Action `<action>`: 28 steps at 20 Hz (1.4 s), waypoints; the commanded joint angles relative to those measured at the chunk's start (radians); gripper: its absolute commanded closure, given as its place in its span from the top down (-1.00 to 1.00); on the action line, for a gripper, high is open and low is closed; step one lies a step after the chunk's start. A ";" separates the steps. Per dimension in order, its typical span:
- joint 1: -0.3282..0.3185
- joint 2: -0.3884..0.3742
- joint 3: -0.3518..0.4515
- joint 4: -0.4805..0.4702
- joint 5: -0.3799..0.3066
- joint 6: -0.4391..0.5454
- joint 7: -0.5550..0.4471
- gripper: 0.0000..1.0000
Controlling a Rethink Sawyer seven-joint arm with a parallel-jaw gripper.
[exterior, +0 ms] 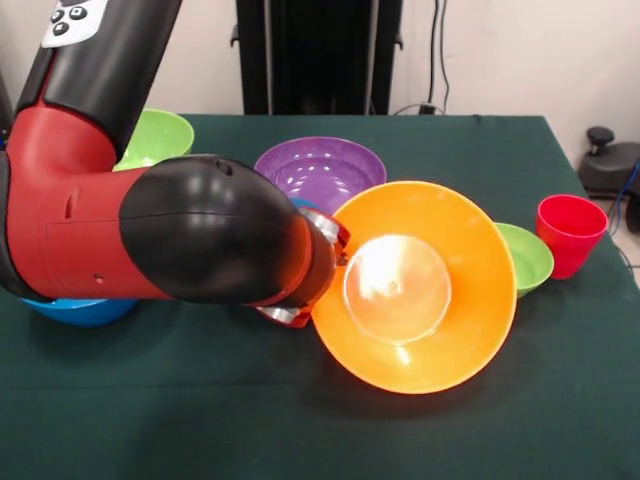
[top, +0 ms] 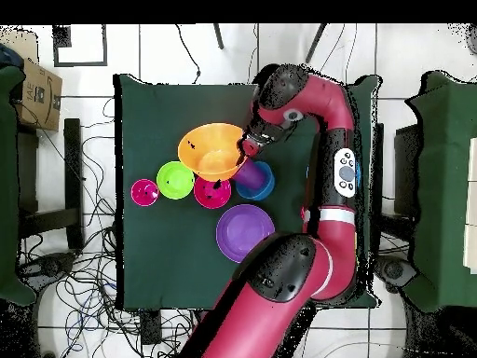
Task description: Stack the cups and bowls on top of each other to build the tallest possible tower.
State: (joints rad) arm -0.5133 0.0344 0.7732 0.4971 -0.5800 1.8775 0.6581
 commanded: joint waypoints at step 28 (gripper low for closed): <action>-0.087 0.232 1.008 -0.349 -1.306 -0.103 -0.545 1.00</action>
State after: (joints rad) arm -0.6099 0.1667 1.6689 0.2008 -1.6489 2.0870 0.4590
